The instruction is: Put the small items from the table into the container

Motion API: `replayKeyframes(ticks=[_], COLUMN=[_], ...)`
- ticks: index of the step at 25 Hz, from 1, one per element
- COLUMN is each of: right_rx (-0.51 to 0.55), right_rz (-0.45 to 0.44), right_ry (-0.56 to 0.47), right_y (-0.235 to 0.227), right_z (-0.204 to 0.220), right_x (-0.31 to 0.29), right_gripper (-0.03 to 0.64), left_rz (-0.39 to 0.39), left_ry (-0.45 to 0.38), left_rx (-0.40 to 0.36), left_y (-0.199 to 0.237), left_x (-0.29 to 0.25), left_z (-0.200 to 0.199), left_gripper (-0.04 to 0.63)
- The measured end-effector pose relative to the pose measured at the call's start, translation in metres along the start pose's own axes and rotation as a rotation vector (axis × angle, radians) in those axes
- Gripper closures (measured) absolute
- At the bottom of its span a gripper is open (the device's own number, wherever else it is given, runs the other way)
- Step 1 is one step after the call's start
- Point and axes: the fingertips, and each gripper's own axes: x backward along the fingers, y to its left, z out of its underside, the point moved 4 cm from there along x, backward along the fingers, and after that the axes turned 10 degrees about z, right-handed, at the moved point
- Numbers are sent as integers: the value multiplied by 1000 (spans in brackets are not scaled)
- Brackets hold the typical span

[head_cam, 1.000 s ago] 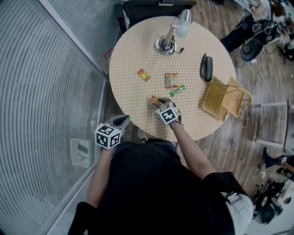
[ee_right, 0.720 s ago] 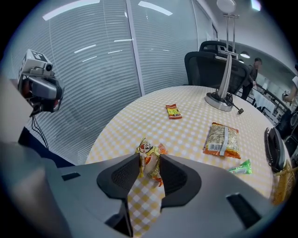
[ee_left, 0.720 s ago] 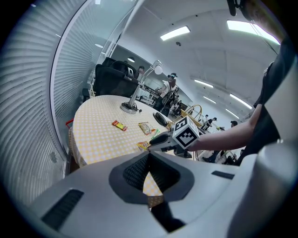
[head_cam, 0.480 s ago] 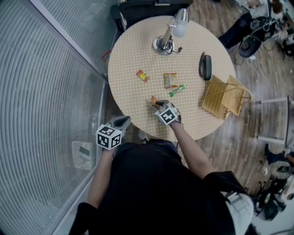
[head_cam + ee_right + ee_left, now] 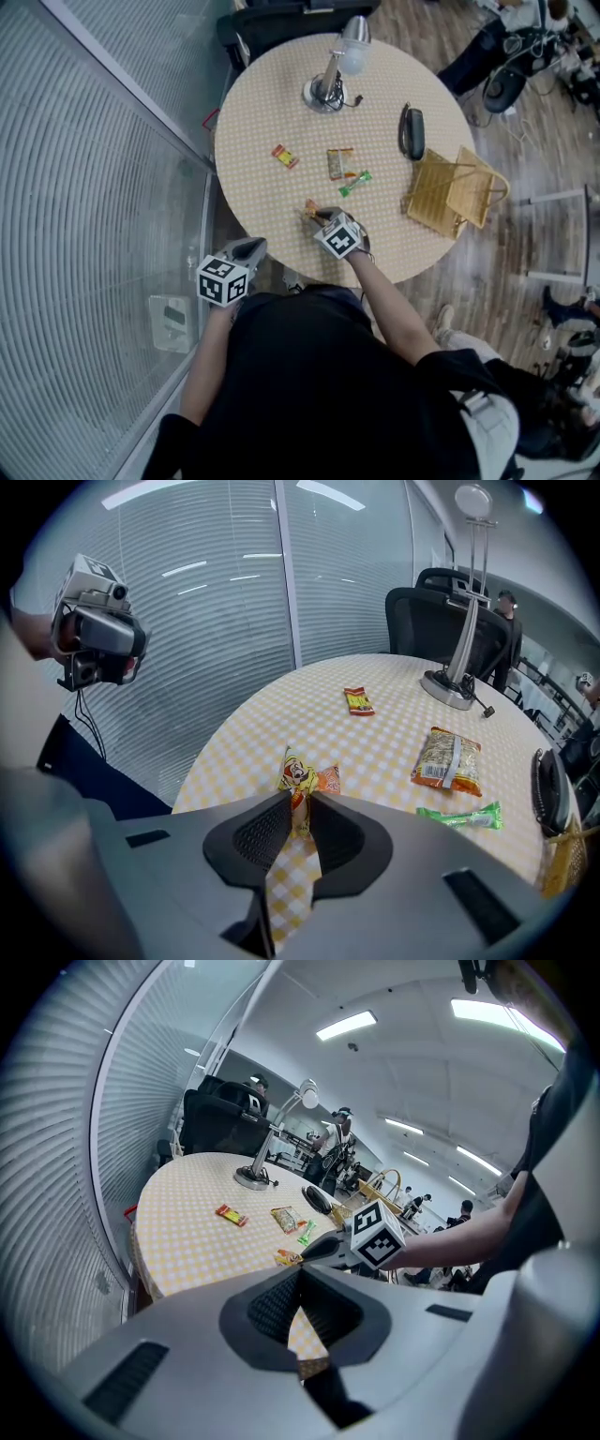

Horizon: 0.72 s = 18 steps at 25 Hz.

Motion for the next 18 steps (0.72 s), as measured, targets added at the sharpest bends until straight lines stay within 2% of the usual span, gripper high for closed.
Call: replayKeyframes(ticks=[18], right_rx=[-76], right_rz=[86], right_ry=[-19], right_y=[-19], right_z=[31], right_x=[43], right_gripper=[549], left_rz=[97], left_ry=[39], left_rx=[-45], left_y=[-24], left_x=[-30], left_z=[-1], left_gripper=[592])
